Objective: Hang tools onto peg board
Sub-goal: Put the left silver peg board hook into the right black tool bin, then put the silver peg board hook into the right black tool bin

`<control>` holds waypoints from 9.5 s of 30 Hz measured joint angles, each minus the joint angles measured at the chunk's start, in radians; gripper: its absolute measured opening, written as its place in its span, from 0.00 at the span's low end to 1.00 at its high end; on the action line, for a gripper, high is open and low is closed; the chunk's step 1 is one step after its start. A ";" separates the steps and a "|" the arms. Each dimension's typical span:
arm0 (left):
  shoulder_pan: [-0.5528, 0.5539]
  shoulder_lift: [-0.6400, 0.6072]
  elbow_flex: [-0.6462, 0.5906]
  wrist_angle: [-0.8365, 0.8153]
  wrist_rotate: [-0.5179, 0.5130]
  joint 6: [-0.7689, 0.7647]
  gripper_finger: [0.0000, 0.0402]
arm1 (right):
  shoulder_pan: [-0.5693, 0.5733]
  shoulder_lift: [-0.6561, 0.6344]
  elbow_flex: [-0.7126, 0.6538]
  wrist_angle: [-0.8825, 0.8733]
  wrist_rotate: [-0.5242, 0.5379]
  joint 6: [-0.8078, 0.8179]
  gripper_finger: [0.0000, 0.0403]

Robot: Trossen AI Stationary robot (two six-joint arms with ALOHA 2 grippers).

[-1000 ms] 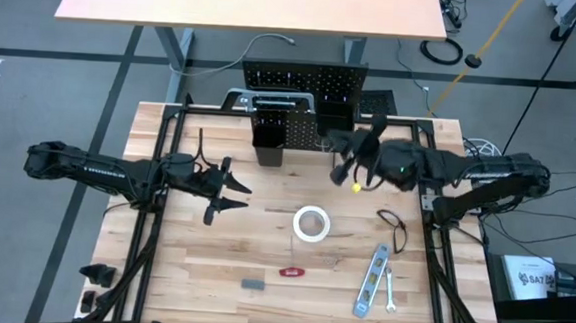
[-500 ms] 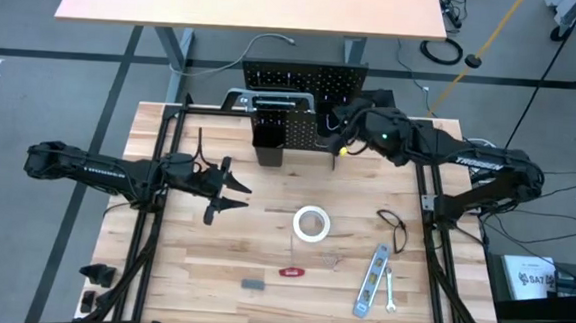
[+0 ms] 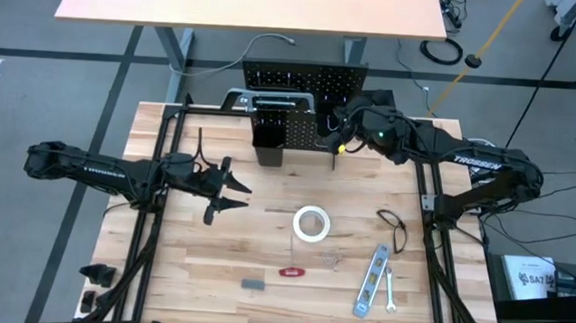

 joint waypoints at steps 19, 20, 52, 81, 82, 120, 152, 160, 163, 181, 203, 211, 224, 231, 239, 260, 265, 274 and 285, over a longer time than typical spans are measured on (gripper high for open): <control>-0.035 0.084 0.005 0.131 0.024 0.006 0.44 | 0.025 -0.019 0.000 -0.006 0.003 -0.022 0.07; -0.046 0.110 0.019 0.138 0.024 0.019 0.44 | 0.035 -0.026 0.000 -0.006 0.003 -0.029 0.07; -0.202 1.046 0.816 -0.139 0.019 0.237 0.44 | 0.494 -0.090 -0.046 -0.345 0.012 0.203 0.27; -0.173 1.427 1.099 -0.151 -0.094 0.199 0.44 | 0.644 -0.120 -0.325 -0.169 0.142 0.333 0.27; -0.172 1.427 1.099 -0.151 -0.094 0.191 0.44 | 0.644 -0.123 -0.325 -0.169 0.142 0.333 0.27; -0.168 1.427 1.100 -0.130 -0.080 0.183 0.01 | 0.644 -0.131 -0.324 -0.167 0.140 0.344 0.27; -0.200 0.929 1.099 -0.639 -0.536 0.384 0.00 | 0.644 -0.222 -0.324 -0.167 0.068 0.394 0.27; -0.205 0.842 1.099 -0.672 -0.681 0.421 0.00 | 0.644 -0.108 -0.324 -0.029 0.065 0.315 0.33; -0.205 0.842 1.099 -0.672 -0.716 0.429 0.00 | 0.644 -0.068 -0.324 0.042 0.091 0.241 0.41; -0.231 0.842 1.051 -0.512 -0.761 0.472 0.00 | 0.630 -0.052 -0.550 0.485 0.241 0.123 0.54; -0.233 0.842 1.051 -0.504 -0.753 0.471 0.00 | 0.576 -0.052 -0.556 0.584 0.208 0.066 0.27; -0.232 0.842 1.051 -0.502 -0.717 0.470 0.01 | 0.577 -0.052 -0.555 0.581 0.181 0.061 0.07; -0.227 0.834 1.050 -0.565 -0.780 0.471 0.35 | 0.576 -0.052 -0.555 0.573 0.190 0.044 0.02; -0.214 0.766 1.050 -0.709 -0.750 0.358 0.42 | 0.576 -0.084 -0.555 0.564 0.211 0.011 0.02; -0.197 0.617 0.824 -0.581 -0.709 0.278 0.42 | 0.550 -0.181 -0.554 0.561 0.224 -0.055 0.02; -0.188 0.467 0.452 -0.189 -0.597 0.156 0.42 | 0.248 -0.214 -0.158 0.085 0.092 0.083 0.02; -0.188 0.467 0.452 -0.176 -0.514 0.163 0.42 | 0.156 -0.147 -0.043 -0.023 0.022 0.091 0.02; -0.188 0.467 0.452 -0.185 -0.513 0.164 0.42 | 0.033 -0.056 0.037 -0.144 -0.078 0.116 0.02; -0.188 0.467 0.453 -0.218 -0.519 0.182 0.42 | -0.037 -0.016 0.037 -0.165 -0.108 0.109 0.03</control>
